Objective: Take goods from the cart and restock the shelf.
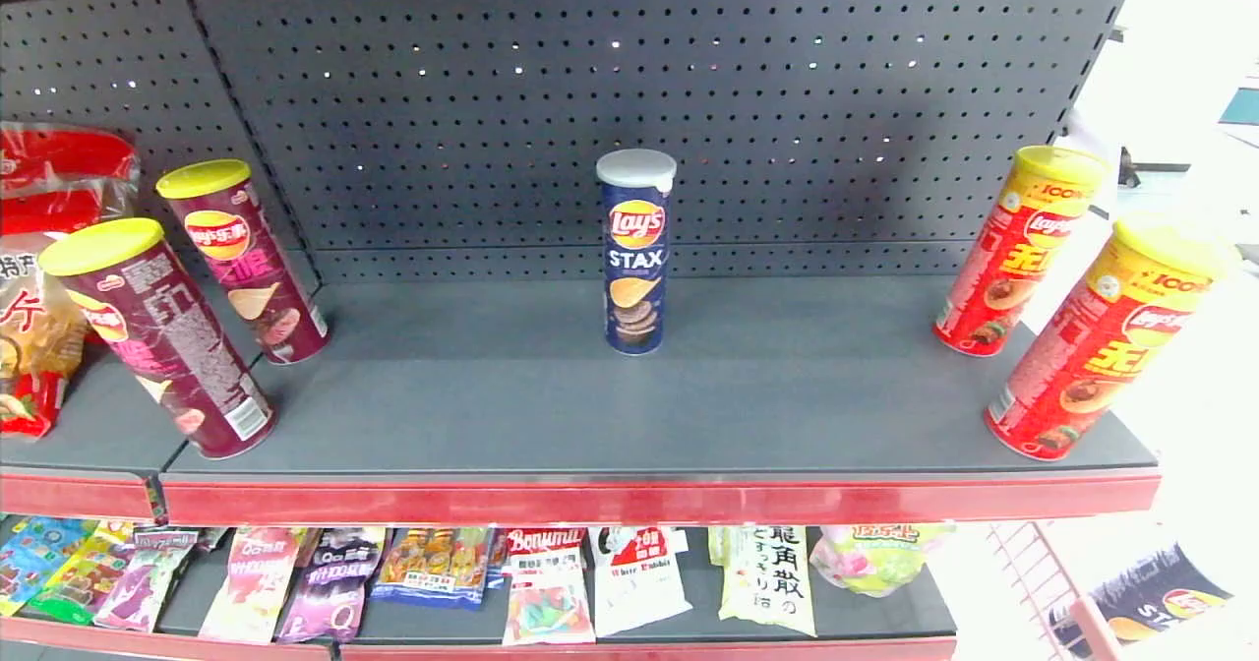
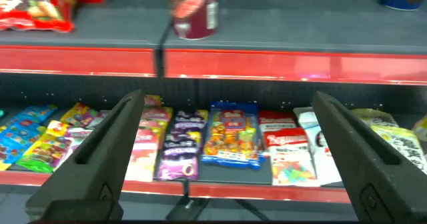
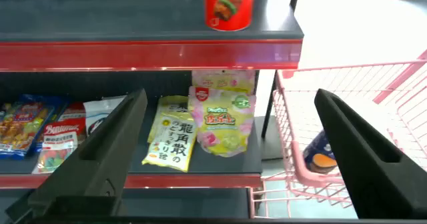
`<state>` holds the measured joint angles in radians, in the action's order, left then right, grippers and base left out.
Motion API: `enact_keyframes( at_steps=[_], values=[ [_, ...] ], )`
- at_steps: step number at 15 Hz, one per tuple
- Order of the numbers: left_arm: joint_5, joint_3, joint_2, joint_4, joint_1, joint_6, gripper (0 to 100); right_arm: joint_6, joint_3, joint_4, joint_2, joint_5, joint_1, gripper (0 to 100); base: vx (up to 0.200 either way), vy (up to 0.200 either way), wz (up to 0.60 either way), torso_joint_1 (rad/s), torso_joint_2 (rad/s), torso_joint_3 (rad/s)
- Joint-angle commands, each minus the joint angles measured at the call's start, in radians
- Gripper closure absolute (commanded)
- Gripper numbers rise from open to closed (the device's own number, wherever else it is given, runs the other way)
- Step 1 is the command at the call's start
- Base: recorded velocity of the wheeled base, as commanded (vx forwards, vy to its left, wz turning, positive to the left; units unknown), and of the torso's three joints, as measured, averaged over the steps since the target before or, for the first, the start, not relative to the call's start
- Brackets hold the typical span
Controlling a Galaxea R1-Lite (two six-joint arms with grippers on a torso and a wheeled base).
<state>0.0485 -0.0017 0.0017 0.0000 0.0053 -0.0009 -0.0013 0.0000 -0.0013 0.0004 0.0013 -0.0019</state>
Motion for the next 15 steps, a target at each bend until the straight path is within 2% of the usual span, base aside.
enact_keyframes(
  at_steps=[1,11,15],
  values=[
    [0.001,0.000,0.000,0.000,-0.001,-0.001,0,0.000,0.000,0.000,0.000,0.000,0.000,0,0.000,-0.200,0.00,0.007,0.01,-0.002],
    [0.001,0.000,0.000,0.000,-0.001,-0.001,0,0.000,0.000,0.000,0.001,0.000,0.000,0,0.000,-0.200,0.00,0.003,0.00,0.004],
    [0.001,0.000,0.000,0.000,0.001,-0.001,0,0.000,0.000,0.000,0.000,0.002,0.000,0,0.000,0.000,0.00,0.000,0.00,0.000]
  ],
)
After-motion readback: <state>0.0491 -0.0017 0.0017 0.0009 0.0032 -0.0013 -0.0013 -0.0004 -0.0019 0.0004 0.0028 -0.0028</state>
